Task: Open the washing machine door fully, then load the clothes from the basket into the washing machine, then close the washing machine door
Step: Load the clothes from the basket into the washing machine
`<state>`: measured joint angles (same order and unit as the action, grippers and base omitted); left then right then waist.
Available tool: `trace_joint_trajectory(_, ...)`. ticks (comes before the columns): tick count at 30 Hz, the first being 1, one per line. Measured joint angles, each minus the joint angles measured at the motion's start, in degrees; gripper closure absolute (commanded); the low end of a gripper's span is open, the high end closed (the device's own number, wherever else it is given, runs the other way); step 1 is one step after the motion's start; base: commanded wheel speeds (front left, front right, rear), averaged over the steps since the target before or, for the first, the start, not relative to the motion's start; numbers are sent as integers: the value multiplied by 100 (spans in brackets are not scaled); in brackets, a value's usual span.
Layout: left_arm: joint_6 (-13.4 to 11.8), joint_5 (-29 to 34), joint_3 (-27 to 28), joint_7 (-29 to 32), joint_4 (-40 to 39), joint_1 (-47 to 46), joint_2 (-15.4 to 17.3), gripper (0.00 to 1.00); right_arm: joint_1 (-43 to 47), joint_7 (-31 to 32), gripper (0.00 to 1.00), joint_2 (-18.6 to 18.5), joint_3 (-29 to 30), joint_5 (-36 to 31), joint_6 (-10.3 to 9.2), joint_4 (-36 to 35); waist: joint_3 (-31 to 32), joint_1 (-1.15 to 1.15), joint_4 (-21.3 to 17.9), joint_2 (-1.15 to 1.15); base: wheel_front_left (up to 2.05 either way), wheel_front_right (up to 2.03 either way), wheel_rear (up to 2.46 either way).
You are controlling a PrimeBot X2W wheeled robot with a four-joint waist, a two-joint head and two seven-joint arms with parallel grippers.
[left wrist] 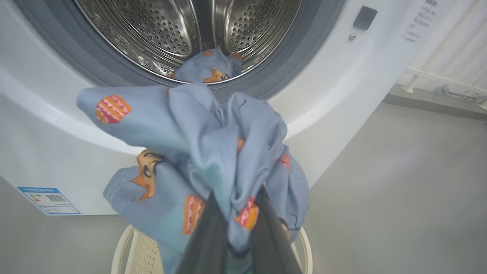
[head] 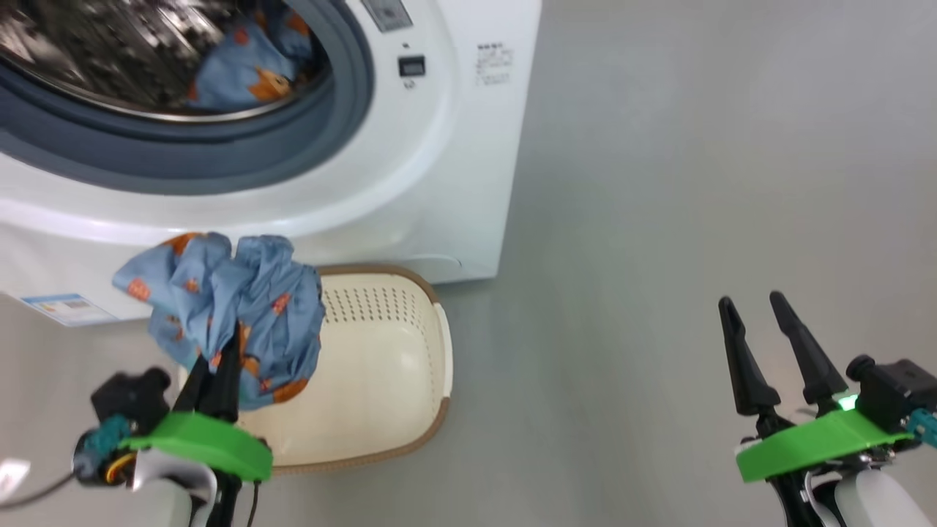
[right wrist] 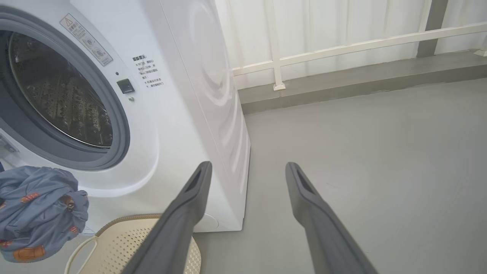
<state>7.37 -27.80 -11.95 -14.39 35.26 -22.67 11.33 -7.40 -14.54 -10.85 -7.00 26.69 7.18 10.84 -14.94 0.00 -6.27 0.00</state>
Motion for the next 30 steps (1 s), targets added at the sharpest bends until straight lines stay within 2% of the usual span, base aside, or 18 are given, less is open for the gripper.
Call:
trace_joint_trajectory(5, 0, 461, 476, 0, -619, 583, -182, 100, 197, 0, 0, -12, 26, 1, 0, 1, 302, 0, 131, 0, 0, 0, 0)
trace_joint_trajectory(13, 0, 1018, 905, 0, -1484, 1343, -466, 100, 454, 0, 0, -56, 129, 7, 0, -9, 592, 0, 328, 0, 0, 0, 0)
trace_joint_trajectory(22, 0, 1199, 1094, 0, -2011, 1835, -708, 100, 468, 0, 0, -73, 163, 9, 0, -34, 662, 0, 435, 0, 0, 0, 0)
trace_joint_trajectory(30, 0, 1234, 1169, 0, -2148, 1829, -728, 100, 465, 0, 0, -69, 166, 9, 0, -76, 517, 0, 463, 0, 0, 0, 0)
